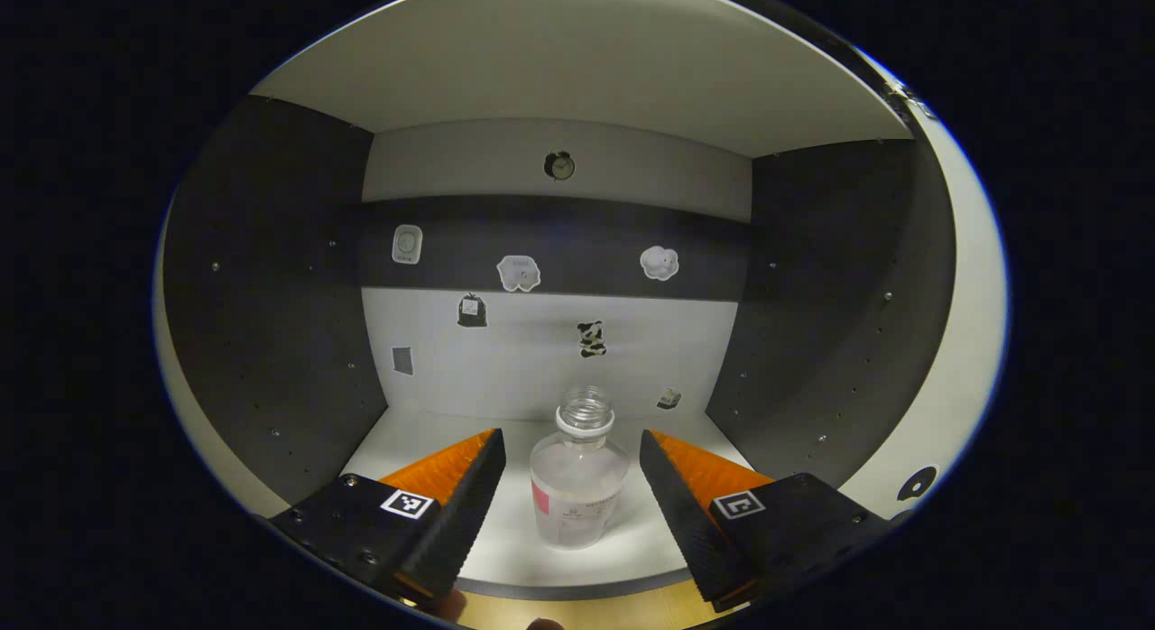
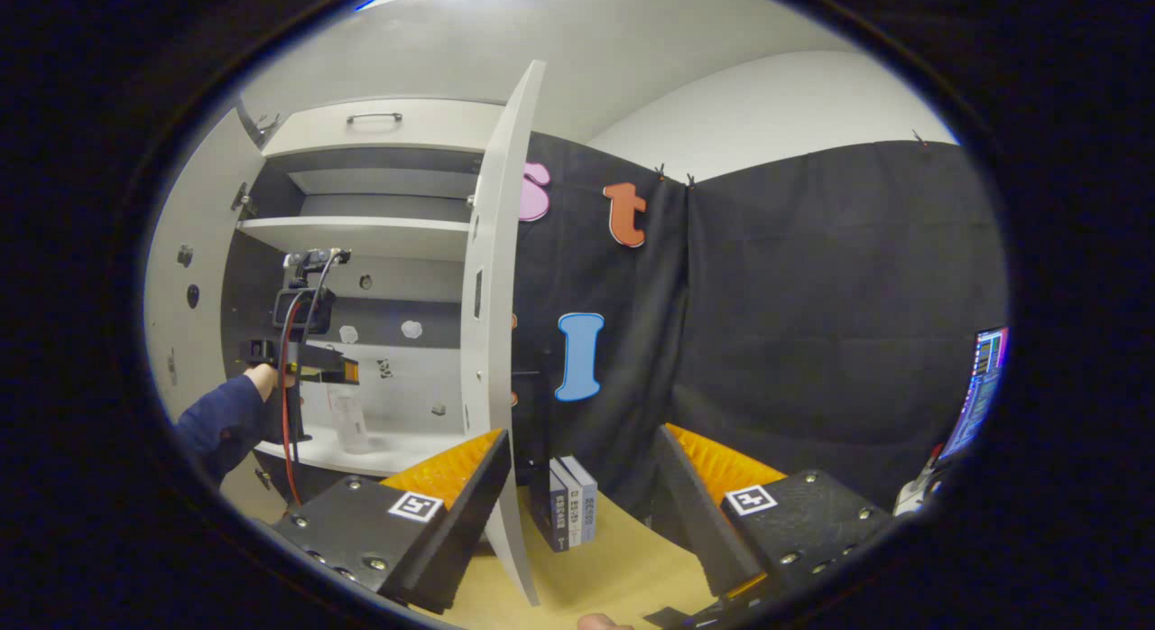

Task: Grasp the bottle in the cabinet with the left hand and place it on the coaster, then close the right door with the right hand and the left door with the left hand.

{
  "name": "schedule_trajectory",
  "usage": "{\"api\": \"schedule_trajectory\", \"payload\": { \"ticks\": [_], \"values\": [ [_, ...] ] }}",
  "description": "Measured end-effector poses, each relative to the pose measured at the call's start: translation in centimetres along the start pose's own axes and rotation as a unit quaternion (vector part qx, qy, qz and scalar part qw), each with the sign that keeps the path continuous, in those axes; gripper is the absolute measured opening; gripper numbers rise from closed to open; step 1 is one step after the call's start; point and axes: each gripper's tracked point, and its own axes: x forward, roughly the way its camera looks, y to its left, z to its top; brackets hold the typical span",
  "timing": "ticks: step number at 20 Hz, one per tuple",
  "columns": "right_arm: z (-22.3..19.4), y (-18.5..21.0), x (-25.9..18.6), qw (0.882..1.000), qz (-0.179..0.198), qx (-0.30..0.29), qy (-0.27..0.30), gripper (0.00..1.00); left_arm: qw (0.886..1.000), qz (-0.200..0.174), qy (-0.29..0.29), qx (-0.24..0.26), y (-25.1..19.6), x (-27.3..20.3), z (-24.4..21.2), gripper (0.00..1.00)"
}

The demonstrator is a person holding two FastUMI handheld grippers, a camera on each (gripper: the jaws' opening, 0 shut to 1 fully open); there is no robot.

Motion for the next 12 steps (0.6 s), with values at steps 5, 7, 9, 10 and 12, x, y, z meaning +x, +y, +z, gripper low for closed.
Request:
{"api": "schedule_trajectory", "payload": {
  "ticks": [5, 7, 9, 10, 12],
  "values": [
    [-0.2, 0.6, 0.2, 1.0, 0.005, 0.0, 0.003, 0.98, 1.0, 0.007, 0.028, -0.003, 0.5, 1.5, -1.5, 0.82],
    [-0.3, 1.0, 0.2, 1.0, 0.013, 0.0, 0.003, 0.98, 0.999, 0.004, 0.033, 0.005, 0.3, 1.2, -1.5, 0.8],
    [-0.1, 1.2, 0.0, 1.0, 0.02, 0.0, 0.0, 0.98, 0.999, -0.002, 0.038, 0.007, 0.0, 0.3, -1.7, 0.8],
    [-0.1, 1.2, -0.1, 1.0, 0.024, 0.001, -0.003, 0.98, 0.999, -0.005, 0.036, 0.007, -0.1, -0.3, -1.6, 0.8],
    [0.1, 1.3, -0.4, 0.999, 0.032, 0.004, -0.007, 0.98, 0.999, -0.014, 0.027, 0.01, -0.4, -2.0, -1.2, 0.8]
  ]
}}
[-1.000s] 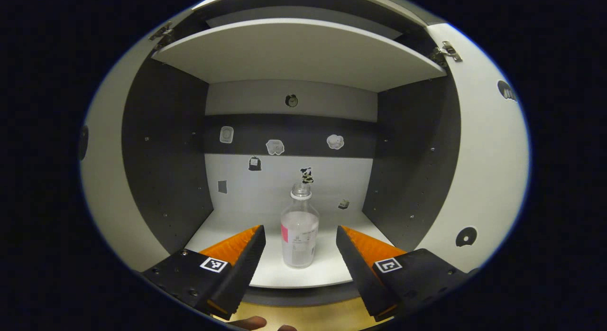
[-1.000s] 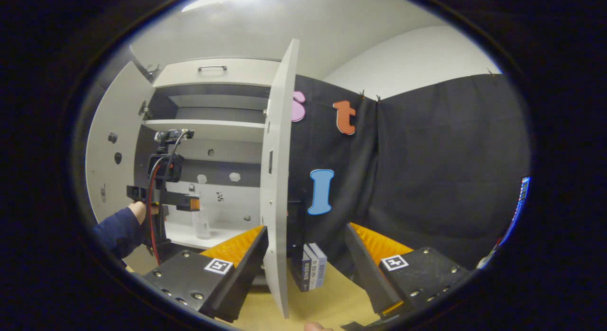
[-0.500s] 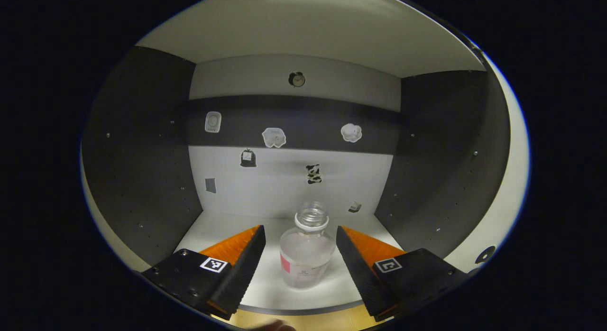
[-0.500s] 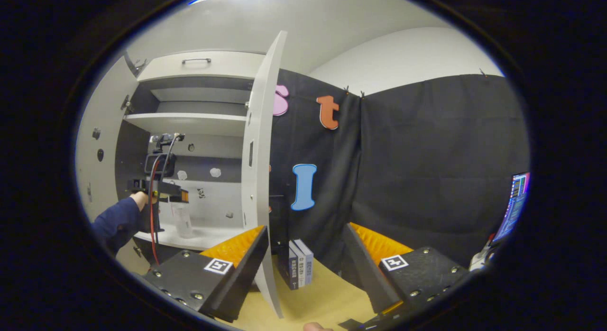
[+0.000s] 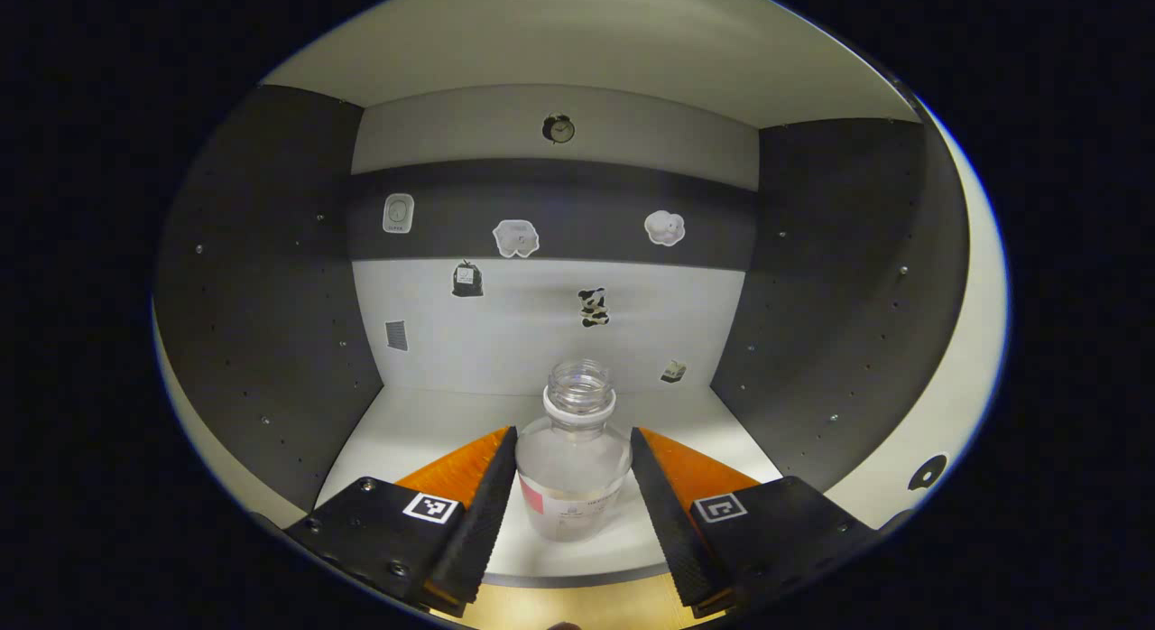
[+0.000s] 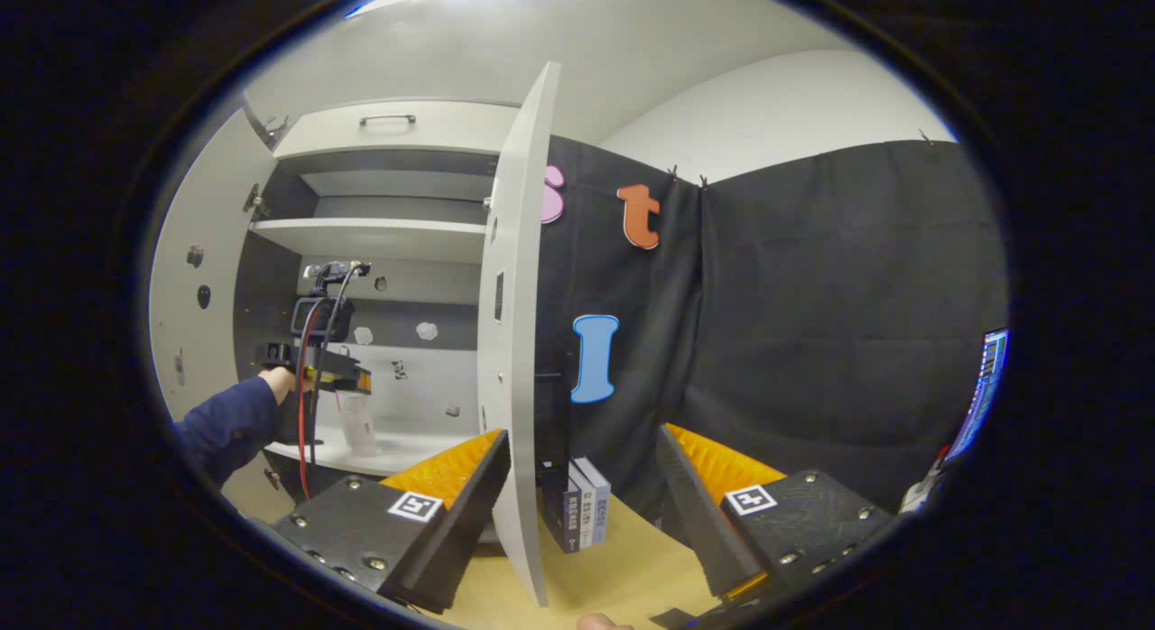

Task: Grasp the bottle in the cabinet with the left hand and place it on the coaster, then close the right door with the right hand and the left door with the left hand.

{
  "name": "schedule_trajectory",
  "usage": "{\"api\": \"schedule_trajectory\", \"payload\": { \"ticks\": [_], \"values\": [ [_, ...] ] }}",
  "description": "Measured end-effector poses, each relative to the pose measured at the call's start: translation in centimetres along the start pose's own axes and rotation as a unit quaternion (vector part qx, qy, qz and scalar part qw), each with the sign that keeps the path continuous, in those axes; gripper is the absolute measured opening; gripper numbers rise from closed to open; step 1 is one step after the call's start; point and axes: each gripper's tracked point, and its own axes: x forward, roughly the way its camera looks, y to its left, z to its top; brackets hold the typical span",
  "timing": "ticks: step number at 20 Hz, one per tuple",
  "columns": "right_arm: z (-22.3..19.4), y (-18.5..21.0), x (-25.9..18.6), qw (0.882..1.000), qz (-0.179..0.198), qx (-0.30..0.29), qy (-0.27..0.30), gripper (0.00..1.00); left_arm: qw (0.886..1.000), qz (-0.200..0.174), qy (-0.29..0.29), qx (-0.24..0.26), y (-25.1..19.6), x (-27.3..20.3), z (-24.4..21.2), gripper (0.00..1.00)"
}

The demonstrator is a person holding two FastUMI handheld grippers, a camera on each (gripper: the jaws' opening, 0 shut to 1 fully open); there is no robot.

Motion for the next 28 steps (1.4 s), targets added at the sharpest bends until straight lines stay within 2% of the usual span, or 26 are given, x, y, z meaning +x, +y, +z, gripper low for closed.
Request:
{"api": "schedule_trajectory", "payload": {
  "ticks": [1, 3, 4, 5, 6, 7, 11, 15, 16, 17, 18, 20, 21, 22, 28],
  "values": [
    [0.1, 0.0, -0.2, 1.0, 0.005, 0.002, -0.001, 0.94, 1.0, -0.007, -0.003, 0.002, -0.3, -1.1, 0.0, 0.8],
    [0.2, 0.0, -0.5, 1.0, 0.015, 0.005, -0.003, 0.94, 1.0, -0.026, -0.011, 0.002, -1.2, -3.6, -0.1, 0.8],
    [0.2, 0.0, -0.7, 1.0, 0.021, 0.006, -0.004, 0.98, 0.999, -0.035, -0.015, 0.0, -1.6, -4.9, -0.4, 0.8],
    [0.3, 0.1, -0.9, 1.0, 0.027, 0.006, -0.004, 0.94, 0.999, -0.042, -0.015, -0.002, -2.0, -6.1, -0.8, 0.8],
    [0.3, 0.1, -1.2, 0.999, 0.034, 0.008, -0.005, 0.98, 0.999, -0.047, -0.015, -0.003, -2.3, -7.3, -1.4, 0.8],
    [0.3, 0.2, -1.5, 0.999, 0.042, 0.01, -0.006, 0.94, 0.999, -0.051, -0.015, -0.003, -2.4, -8.5, -1.9, 0.8],
    [0.2, 0.9, -2.4, 0.997, 0.075, 0.011, -0.005, 0.94, 0.998, -0.066, -0.013, -0.003, -3.4, -12.3, -5.2, 0.8],
    [-0.1, 1.9, -3.1, 0.994, 0.109, 0.017, -0.003, 0.94, 0.997, -0.073, 0.012, -0.01, -3.4, -14.7, -9.8, 0.8],
    [-0.3, 2.2, -3.1, 0.993, 0.117, 0.019, -0.003, 0.98, 0.997, -0.07, 0.018, -0.013, -3.1, -15.2, -11.1, 0.8],
    [-0.3, 2.4, -3.1, 0.992, 0.125, 0.022, -0.002, 0.98, 0.997, -0.066, 0.025, -0.014, -2.7, -15.5, -12.4, 0.8],
    [-0.5, 2.7, -3.1, 0.991, 0.133, 0.024, -0.001, 0.94, 0.997, -0.062, 0.031, -0.016, -2.3, -15.9, -13.8, 0.8],
    [-0.8, 3.3, -3.4, 0.989, 0.147, 0.027, 0.002, 0.94, 0.997, -0.054, 0.046, -0.023, -1.5, -16.5, -16.8, 0.8],
    [-0.7, 3.5, -3.5, 0.988, 0.151, 0.026, 0.002, 0.94, 0.997, -0.053, 0.051, -0.03, -1.2, -16.8, -18.3, 0.82],
    [-0.8, 3.7, -3.4, 0.988, 0.154, 0.025, 0.002, 0.98, 0.997, -0.05, 0.056, -0.036, -0.9, -16.9, -19.9, 0.8],
    [-1.4, 4.4, -2.8, 0.985, 0.17, 0.018, 0.007, 0.98, 0.992, -0.044, 0.103, -0.052, 1.1, -16.9, -30.7, 0.8]
  ]
}}
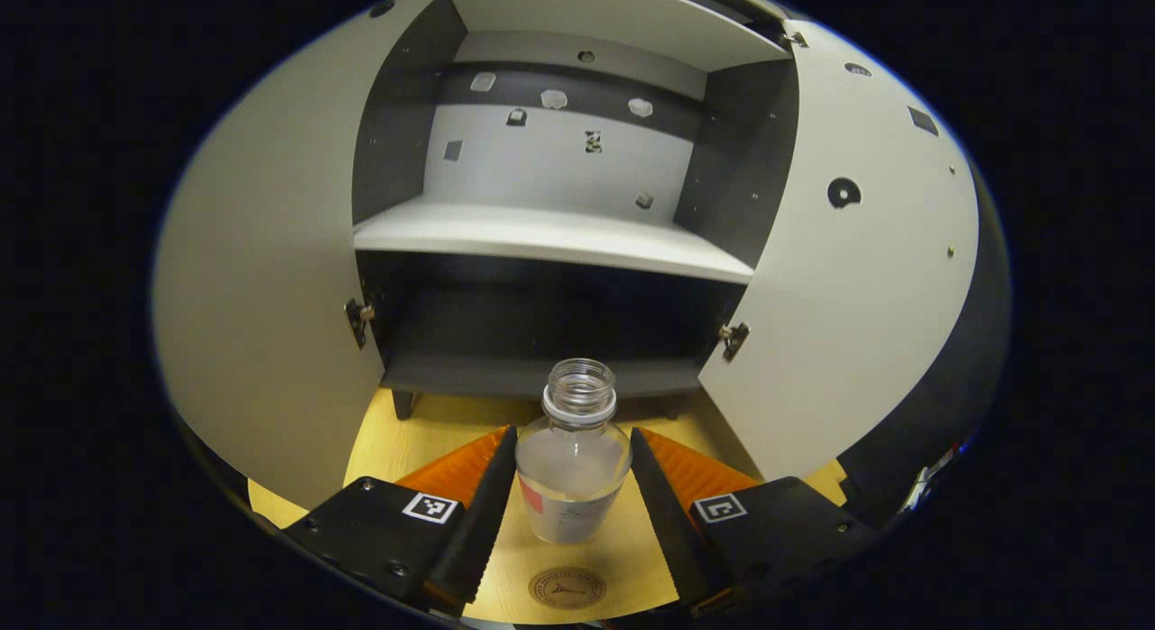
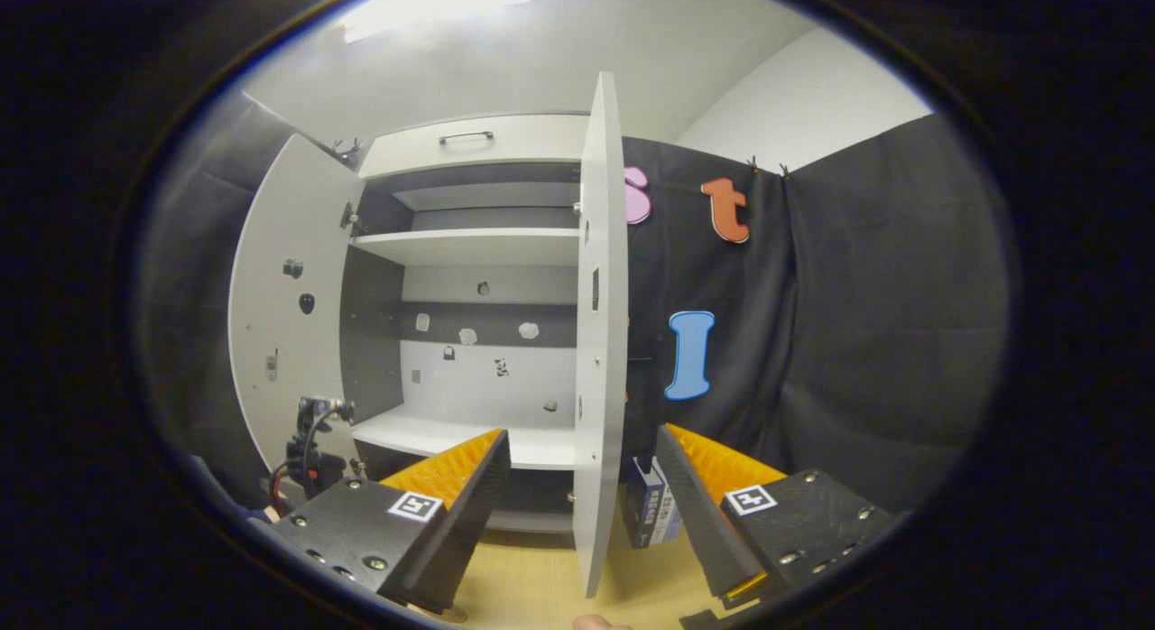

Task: Grasp the bottle in the cabinet with the left hand and place it on the coaster, then close the right door with the right hand and the left door with the left hand.

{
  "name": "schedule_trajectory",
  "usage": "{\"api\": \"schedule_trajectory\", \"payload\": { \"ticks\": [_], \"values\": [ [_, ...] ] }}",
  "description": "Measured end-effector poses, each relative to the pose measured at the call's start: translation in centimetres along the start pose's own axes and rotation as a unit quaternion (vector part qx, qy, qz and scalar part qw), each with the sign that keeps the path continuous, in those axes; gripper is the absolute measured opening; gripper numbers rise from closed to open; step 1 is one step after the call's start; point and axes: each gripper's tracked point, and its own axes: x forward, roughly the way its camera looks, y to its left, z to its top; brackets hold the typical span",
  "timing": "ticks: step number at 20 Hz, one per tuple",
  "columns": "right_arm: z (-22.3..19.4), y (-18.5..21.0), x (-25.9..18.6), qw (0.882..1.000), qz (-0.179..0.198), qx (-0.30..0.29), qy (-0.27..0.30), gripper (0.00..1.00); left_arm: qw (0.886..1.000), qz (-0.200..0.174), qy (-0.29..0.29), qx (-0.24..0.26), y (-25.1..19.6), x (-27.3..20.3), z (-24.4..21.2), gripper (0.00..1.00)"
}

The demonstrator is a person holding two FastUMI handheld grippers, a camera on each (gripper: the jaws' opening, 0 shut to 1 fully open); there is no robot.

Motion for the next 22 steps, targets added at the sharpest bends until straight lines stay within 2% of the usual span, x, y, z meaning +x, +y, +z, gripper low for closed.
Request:
{"api": "schedule_trajectory", "payload": {
  "ticks": [6, 10, 17, 19, 20, 21, 22],
  "values": [
    [-0.7, 0.4, 0.4, 1.0, 0.01, -0.008, 0.005, 0.98, 0.998, -0.006, 0.053, -0.038, 0.7, 0.6, -8.4, 0.81],
    [-1.2, 0.4, 0.5, 1.0, 0.012, -0.009, 0.012, 0.98, 0.996, -0.001, 0.079, -0.051, 1.0, 0.5, -11.7, 0.81],
    [-1.5, 0.2, 0.5, 1.0, 0.012, -0.011, 0.015, 0.98, 0.995, 0.019, 0.056, -0.078, 1.8, 0.4, -12.3, 0.81],
    [-1.5, 0.4, 0.6, 1.0, 0.013, -0.012, 0.015, 0.98, 0.996, 0.021, 0.051, -0.075, 1.7, -0.1, -12.5, 0.81],
    [-1.6, 0.5, 0.6, 1.0, 0.015, -0.012, 0.016, 0.94, 0.996, 0.021, 0.053, -0.07, 1.6, -0.3, -12.7, 0.81],
    [-1.6, 0.6, 0.7, 1.0, 0.017, -0.013, 0.016, 0.98, 0.996, 0.022, 0.053, -0.065, 1.4, -0.6, -12.9, 0.81],
    [-1.6, 0.8, 0.7, 1.0, 0.018, -0.015, 0.016, 0.98, 0.997, 0.022, 0.054, -0.058, 1.1, -0.9, -13.0, 0.81]
  ]
}}
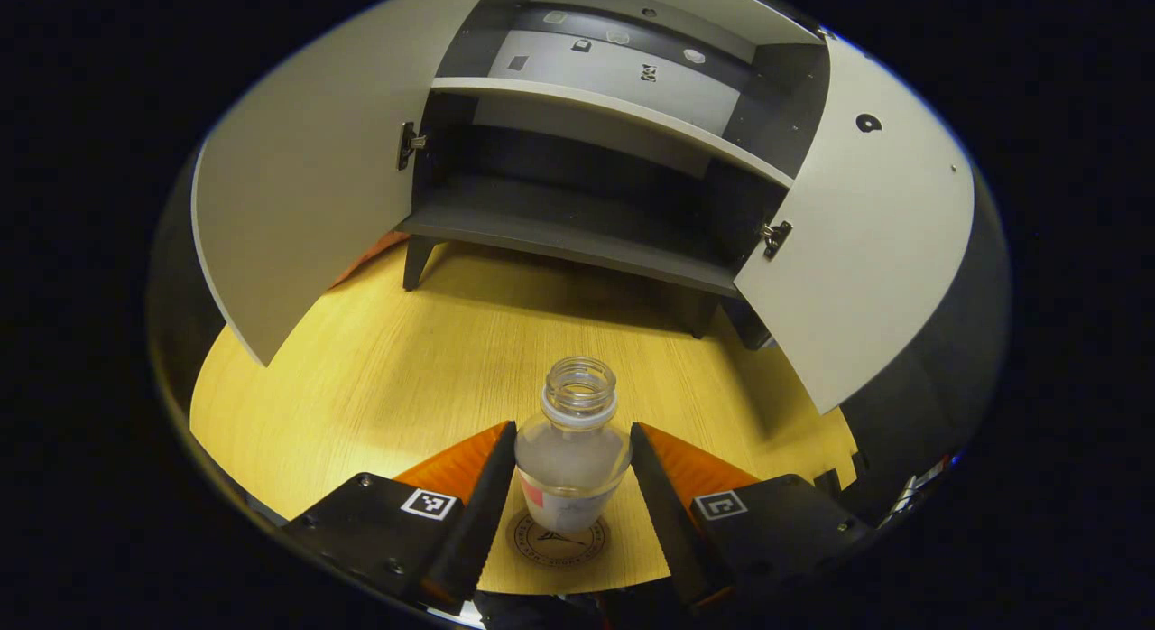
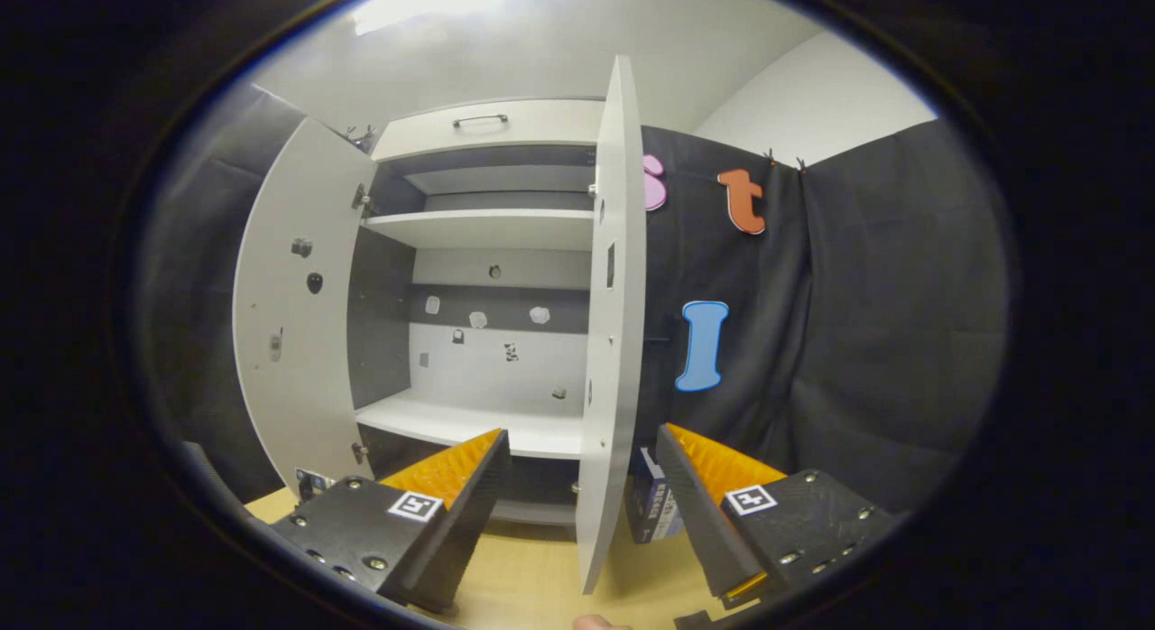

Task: Grasp the bottle in the cabinet with the left hand and place it on the coaster, then close the right door with the right hand and the left door with the left hand.

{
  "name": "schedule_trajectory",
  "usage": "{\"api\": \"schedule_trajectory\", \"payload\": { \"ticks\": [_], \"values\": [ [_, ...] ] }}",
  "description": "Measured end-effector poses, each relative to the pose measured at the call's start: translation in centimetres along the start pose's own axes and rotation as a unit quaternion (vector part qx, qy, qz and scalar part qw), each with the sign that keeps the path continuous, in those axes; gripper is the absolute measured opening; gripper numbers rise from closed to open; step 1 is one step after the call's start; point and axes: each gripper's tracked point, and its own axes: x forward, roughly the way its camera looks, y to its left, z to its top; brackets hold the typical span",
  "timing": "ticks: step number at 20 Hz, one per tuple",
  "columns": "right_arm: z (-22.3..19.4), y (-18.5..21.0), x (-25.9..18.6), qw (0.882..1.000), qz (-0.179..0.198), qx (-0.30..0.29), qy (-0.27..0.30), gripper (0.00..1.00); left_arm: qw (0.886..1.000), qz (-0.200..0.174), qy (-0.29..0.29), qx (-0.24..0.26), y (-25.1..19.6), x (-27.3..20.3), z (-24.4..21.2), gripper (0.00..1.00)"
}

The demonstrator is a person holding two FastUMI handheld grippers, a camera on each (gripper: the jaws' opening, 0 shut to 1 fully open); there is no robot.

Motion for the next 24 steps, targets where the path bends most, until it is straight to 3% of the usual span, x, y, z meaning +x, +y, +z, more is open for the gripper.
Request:
{"api": "schedule_trajectory", "payload": {
  "ticks": [8, 24],
  "values": [
    [-0.6, 0.6, 0.3, 1.0, 0.008, -0.002, 0.001, 0.98, 0.999, 0.002, 0.01, 0.038, -1.1, -2.5, -2.1, 0.81],
    [-1.0, 0.2, 0.2, 1.0, 0.004, 0.005, 0.003, 0.98, 0.997, 0.019, 0.024, 0.075, -1.4, -3.0, -3.0, 0.82]
  ]
}}
